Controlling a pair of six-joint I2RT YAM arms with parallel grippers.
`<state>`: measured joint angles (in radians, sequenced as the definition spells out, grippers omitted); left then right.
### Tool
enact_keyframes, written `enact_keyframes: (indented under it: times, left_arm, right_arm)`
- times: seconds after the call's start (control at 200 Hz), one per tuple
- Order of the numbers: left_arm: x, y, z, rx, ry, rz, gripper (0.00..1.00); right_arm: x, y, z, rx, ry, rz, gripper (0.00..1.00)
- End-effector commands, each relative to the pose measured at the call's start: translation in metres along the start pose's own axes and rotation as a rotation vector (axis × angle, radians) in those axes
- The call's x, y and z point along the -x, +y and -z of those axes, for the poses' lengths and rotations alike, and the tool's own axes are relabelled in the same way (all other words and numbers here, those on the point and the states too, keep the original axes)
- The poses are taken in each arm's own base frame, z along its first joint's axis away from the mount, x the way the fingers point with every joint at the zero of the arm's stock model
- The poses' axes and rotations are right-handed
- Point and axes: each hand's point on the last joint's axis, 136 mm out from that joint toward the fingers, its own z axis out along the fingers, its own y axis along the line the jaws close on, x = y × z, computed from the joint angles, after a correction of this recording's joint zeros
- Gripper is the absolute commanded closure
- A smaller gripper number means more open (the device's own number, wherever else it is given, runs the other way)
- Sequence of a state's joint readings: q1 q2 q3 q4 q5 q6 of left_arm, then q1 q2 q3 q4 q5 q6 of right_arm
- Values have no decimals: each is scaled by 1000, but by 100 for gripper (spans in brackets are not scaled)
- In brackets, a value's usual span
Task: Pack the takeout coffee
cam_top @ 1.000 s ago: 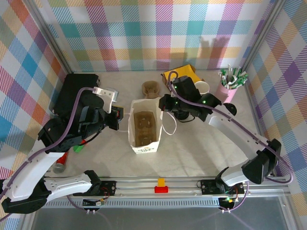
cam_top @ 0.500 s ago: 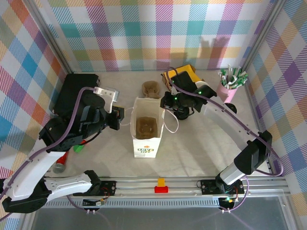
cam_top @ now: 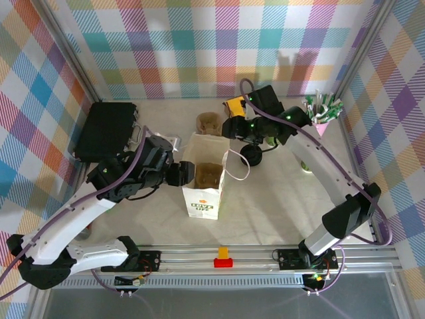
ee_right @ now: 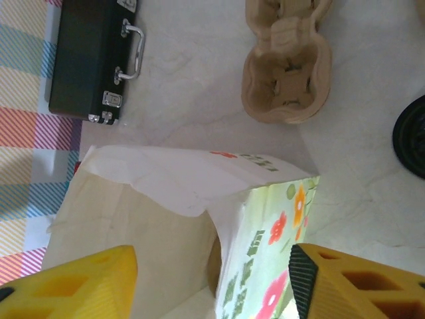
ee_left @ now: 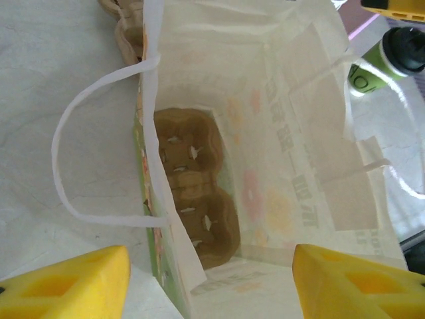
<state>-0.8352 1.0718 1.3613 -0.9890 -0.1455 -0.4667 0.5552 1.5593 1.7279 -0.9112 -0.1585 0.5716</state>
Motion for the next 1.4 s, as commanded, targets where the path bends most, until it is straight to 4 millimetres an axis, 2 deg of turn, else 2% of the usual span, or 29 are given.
enact_keyframes:
  times: [0.0, 0.07, 0.19, 0.26, 0.325, 0.515, 0.68, 0.875, 1.025, 1.13, 1.29, 1.395]
  left_arm:
    - [-10, -1, -4, -33, 31, 82, 34]
    - [-15, -9, -11, -72, 53, 109, 35]
    - [-14, -21, -17, -138, 55, 148, 35]
    - [-13, -29, -21, -174, 59, 170, 35]
    - [-13, -34, -25, -197, 63, 194, 35]
    - [-9, -52, -35, -280, 69, 269, 37]
    - [-14, -55, -44, -295, 94, 306, 39]
    - [-14, -55, -43, -299, 93, 303, 40]
    - [-11, -37, -33, -200, 61, 246, 40]
    - [-5, -32, -22, -173, 43, 190, 38]
    - [4, -22, -6, -131, -13, 108, 34]
    - [6, -27, 1, -167, -20, 54, 33]
  right_arm:
    - [10, -11, 46, -45, -114, 109, 31]
    - [10, -21, 64, -82, -156, 185, 21]
    - [8, -58, 87, -185, -211, 137, 19]
    - [3, -81, 96, -229, -234, 89, 12]
    - [-3, -100, 104, -267, -251, 67, 0]
    - [-17, -156, 124, -402, -297, -24, 1]
    - [-25, -199, 136, -467, -319, -172, 1]
    - [-34, -240, 133, -518, -292, -304, 0]
    - [-37, -261, 124, -591, -225, -226, 0]
    - [-39, -276, 116, -639, -157, -198, 1]
    - [-37, -290, 96, -627, -68, -167, 5]
    - [-32, -297, 86, -603, -24, -162, 8]
